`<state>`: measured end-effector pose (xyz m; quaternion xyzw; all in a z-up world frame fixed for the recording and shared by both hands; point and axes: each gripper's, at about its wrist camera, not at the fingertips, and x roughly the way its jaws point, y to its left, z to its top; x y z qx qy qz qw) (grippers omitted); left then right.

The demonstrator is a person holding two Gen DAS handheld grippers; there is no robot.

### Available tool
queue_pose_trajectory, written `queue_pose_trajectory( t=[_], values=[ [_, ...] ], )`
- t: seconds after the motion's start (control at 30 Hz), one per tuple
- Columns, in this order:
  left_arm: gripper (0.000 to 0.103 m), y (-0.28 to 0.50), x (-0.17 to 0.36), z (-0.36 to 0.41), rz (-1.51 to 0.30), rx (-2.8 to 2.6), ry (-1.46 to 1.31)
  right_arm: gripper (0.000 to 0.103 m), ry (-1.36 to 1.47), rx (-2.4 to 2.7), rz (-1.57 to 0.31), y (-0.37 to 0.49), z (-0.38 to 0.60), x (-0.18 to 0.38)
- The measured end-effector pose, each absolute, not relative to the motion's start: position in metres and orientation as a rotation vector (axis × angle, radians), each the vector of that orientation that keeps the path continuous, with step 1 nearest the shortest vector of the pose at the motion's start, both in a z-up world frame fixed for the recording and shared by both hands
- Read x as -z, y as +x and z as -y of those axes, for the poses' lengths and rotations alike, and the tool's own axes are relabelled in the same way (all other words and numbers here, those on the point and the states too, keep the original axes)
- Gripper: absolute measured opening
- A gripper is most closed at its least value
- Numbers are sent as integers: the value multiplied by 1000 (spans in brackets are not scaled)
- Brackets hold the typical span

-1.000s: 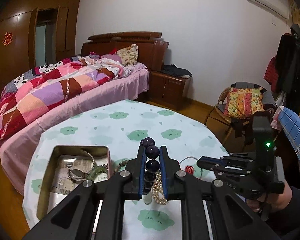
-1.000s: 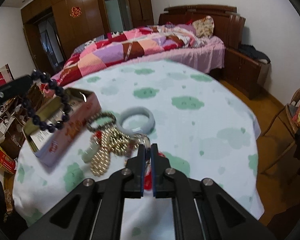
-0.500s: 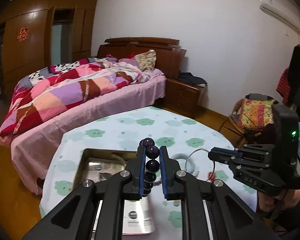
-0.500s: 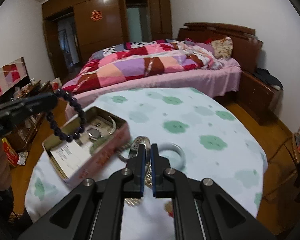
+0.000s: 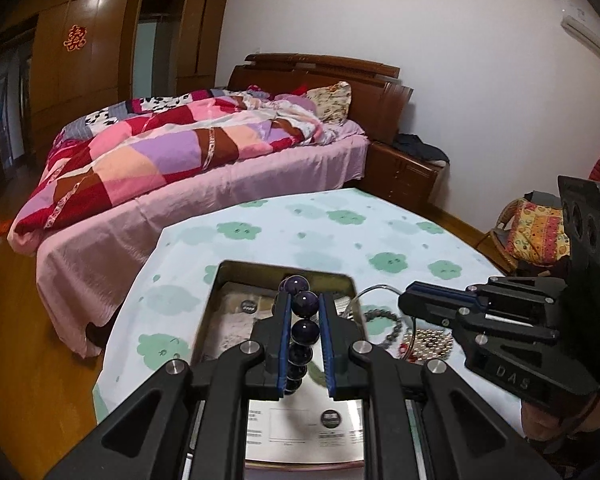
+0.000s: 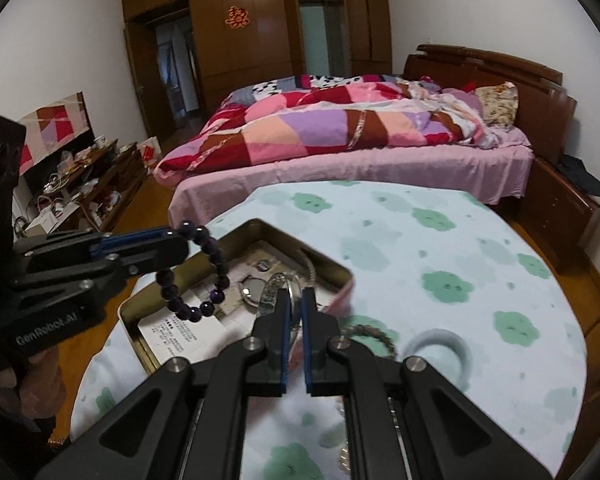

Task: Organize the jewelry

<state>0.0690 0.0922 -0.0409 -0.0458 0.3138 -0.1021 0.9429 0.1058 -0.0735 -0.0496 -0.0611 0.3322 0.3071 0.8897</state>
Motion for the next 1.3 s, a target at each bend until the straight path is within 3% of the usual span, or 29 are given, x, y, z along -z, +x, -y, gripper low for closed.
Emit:
queue_pose_trajectory(
  t=[0.7,0.73,0.8,0.9,1.3],
  values=[
    [15,95,76,-114,-705,129,-124,10,-118,-622,-790,121,54,83],
    [18,95,76,-114,-707,126,-124,11,-111,-627,-795,121,54,83],
    [45,96,76,-114,-710,108,-125,22,-109,-618,-797,122,56,83],
    [65,91,72,-118,-681,85,-142,25,-107,-610,-796,120,58,83],
    [67,73,66,-72,-674,140,-74,37,-93,-533,-754,97,100,76]
  ],
)
